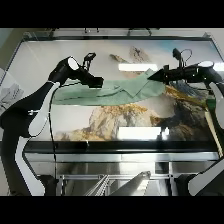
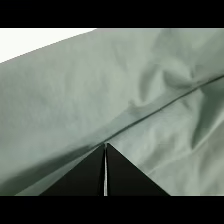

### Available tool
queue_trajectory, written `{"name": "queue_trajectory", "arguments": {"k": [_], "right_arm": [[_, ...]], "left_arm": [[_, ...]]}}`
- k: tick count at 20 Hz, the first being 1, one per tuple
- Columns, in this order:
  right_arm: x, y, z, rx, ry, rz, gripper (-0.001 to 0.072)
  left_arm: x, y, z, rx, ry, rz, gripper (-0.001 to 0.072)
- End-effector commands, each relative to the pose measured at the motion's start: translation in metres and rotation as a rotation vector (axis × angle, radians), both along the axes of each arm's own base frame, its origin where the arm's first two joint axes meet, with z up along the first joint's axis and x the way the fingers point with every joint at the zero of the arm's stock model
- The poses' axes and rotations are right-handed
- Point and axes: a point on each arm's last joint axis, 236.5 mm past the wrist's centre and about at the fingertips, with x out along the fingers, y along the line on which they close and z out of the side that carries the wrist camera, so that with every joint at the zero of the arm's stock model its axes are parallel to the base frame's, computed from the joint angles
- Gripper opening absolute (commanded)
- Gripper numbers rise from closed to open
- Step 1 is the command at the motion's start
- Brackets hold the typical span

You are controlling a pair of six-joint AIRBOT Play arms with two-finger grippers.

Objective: Fold the shirts.

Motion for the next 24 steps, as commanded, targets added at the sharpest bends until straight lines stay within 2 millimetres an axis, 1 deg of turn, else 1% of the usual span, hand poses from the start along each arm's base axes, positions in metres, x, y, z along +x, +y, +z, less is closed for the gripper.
{"name": "queue_trajectory", "arguments": {"k": [1,2,3,4,5,6,7,8,10,11,12,13,14,15,16,17,18,19,20,21,22,24], "right_arm": [[-0.022,0.026,0.060,0.002,-0.094,0.065,0.0010],[-0.028,0.037,0.072,0.000,-0.120,0.087,0.0011],[-0.033,0.048,0.082,-0.003,-0.139,0.098,0.0011],[-0.035,0.060,0.092,-0.007,-0.166,0.100,0.0011],[-0.034,0.071,0.101,-0.012,-0.198,0.090,0.0010],[-0.030,0.081,0.108,-0.017,-0.229,0.070,0.0011],[-0.025,0.095,0.114,-0.022,-0.261,0.044,0.0011],[-0.021,0.111,0.116,-0.024,-0.283,0.027,0.0010],[-0.012,0.152,0.105,-0.067,-0.331,-0.006,0.0011],[-0.005,0.179,0.094,-0.102,-0.373,-0.035,0.0011],[-0.001,0.211,0.082,-0.136,-0.424,-0.058,0.0011],[-0.001,0.245,0.069,-0.167,-0.473,-0.064,0.0010],[-0.006,0.280,0.056,-0.179,-0.505,-0.036,0.0010],[-0.017,0.322,0.044,-0.167,-0.530,0.021,0.0009],[-0.027,0.359,0.032,-0.153,-0.557,0.074,0.0010],[-0.037,0.395,0.020,-0.129,-0.577,0.116,0.0010],[-0.046,0.421,0.009,-0.099,-0.586,0.135,0.0012],[-0.052,0.441,0.000,-0.057,-0.565,0.112,0.0199],[-0.055,0.449,-0.005,-0.025,-0.553,0.080,0.0577],[-0.059,0.453,-0.005,0.021,-0.514,0.058,0.0702],[-0.067,0.452,-0.001,0.072,-0.470,0.066,0.0702],[-0.090,0.441,0.014,0.145,-0.429,0.165,0.0699]], "left_arm": [[-0.014,-0.032,-0.026,0.014,0.055,-0.049,0.0004],[-0.020,-0.040,-0.028,0.017,0.087,-0.073,0.0004],[-0.023,-0.048,-0.022,0.015,0.104,-0.094,0.0004],[-0.023,-0.050,-0.008,0.011,0.097,-0.112,0.0004],[-0.020,-0.048,0.015,0.003,0.075,-0.121,0.0004],[-0.016,-0.038,0.044,-0.007,0.045,-0.115,0.0005],[-0.013,-0.021,0.074,-0.016,0.015,-0.094,0.0014],[-0.010,0.003,0.106,-0.025,-0.020,-0.058,0.0015],[-0.009,0.066,0.171,-0.040,-0.109,0.055,0.0016],[-0.011,0.102,0.202,-0.046,-0.159,0.123,0.0016],[-0.016,0.132,0.229,-0.068,-0.199,0.187,0.0016],[-0.022,0.154,0.250,-0.105,-0.223,0.240,0.0016],[-0.030,0.172,0.266,-0.156,-0.234,0.282,0.0017],[-0.037,0.187,0.277,-0.196,-0.244,0.298,0.0018],[-0.043,0.195,0.281,-0.228,-0.250,0.309,0.0019],[-0.049,0.204,0.281,-0.258,-0.245,0.325,0.0019],[-0.053,0.209,0.276,-0.278,-0.231,0.338,0.0019],[-0.057,0.214,0.267,-0.294,-0.206,0.352,0.0019],[-0.060,0.216,0.257,-0.305,-0.184,0.354,0.0019],[-0.063,0.214,0.248,-0.328,-0.156,0.355,0.0019],[-0.067,0.209,0.237,-0.352,-0.124,0.347,0.0019],[-0.075,0.200,0.222,-0.395,-0.068,0.340,0.0019]]}}
